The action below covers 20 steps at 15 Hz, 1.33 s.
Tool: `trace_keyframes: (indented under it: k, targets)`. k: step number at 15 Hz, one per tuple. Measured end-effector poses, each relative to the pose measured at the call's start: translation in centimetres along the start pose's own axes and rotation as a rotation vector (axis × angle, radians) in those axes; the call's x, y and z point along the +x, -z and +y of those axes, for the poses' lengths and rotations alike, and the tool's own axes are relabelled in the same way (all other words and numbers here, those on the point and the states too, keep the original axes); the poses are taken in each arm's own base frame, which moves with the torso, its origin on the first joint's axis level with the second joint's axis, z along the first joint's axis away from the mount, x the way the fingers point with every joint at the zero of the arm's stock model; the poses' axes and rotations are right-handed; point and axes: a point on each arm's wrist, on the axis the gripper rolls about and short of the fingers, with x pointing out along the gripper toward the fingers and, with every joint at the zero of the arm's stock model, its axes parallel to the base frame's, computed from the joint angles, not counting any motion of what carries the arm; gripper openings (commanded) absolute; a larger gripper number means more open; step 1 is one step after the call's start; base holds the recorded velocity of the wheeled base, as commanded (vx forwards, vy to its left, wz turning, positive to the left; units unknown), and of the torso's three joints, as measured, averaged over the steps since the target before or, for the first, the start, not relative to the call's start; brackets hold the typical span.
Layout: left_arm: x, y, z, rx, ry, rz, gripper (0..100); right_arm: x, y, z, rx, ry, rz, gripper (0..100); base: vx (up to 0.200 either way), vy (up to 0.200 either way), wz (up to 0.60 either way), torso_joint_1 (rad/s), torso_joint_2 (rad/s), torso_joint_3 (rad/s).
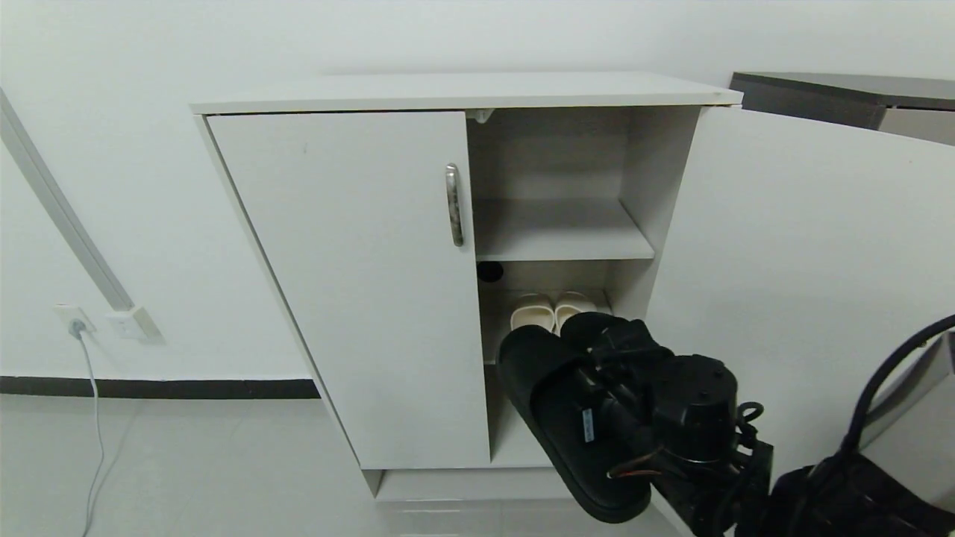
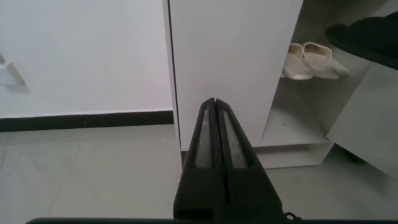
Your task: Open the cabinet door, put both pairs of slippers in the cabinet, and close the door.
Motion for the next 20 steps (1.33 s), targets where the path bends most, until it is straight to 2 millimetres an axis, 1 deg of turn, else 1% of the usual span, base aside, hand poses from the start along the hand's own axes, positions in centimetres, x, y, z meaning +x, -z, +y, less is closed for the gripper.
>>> trace_keyframes:
  k: [2,5,6,7,9,11,13,15,20]
  targets:
    - [0.0,0.0,0.0,0.001,0.0,0.0,0,1.5,0.6,1.4,-0.012,0.09,0.043,0,0.0,0.0,0.0,0.0,0.0,0.0]
    - [0.0,0.0,0.0,0.0,0.001,0.0,0,2.2,0.9,2.6,-0.012,0.181,0.181,0,0.0,0.0,0.0,0.0,0.0,0.0]
    - [0.0,0.0,0.0,0.0,0.001,0.0,0,2.2,0.2,2.9,-0.005,0.206,0.215,0,0.0,0.0,0.0,0.0,0.0,0.0]
    - [0.0,0.0,0.0,0.0,0.001,0.0,0,2.2,-0.9,3.2,0.008,0.223,0.243,0,0.0,0.0,0.0,0.0,0.0,0.0]
    - [0.0,0.0,0.0,0.0,0.001,0.0,0,1.7,-4.0,3.7,0.046,0.261,0.257,0,0.0,0.0,0.0,0.0,0.0,0.0]
    - [0.0,0.0,0.0,0.0,0.001,0.0,0,1.3,-7.7,4.1,0.098,0.345,0.171,0,0.0,0.0,0.0,0.0,0.0,0.0]
    - [0.0,0.0,0.0,0.0,0.001,0.0,0,1.0,-9.8,4.2,0.135,0.347,0.115,0,0.0,0.0,0.0,0.0,0.0,0.0]
    - [0.0,0.0,0.0,0.0,0.001,0.0,0,0.9,-10.9,4.2,0.155,0.342,0.083,0,0.0,0.0,0.0,0.0,0.0,0.0]
    - [0.0,0.0,0.0,-0.001,0.0,0.0,0,1.1,-11.4,4.1,0.168,0.34,0.051,0,0.0,0.0,0.0,0.0,0.0,0.0]
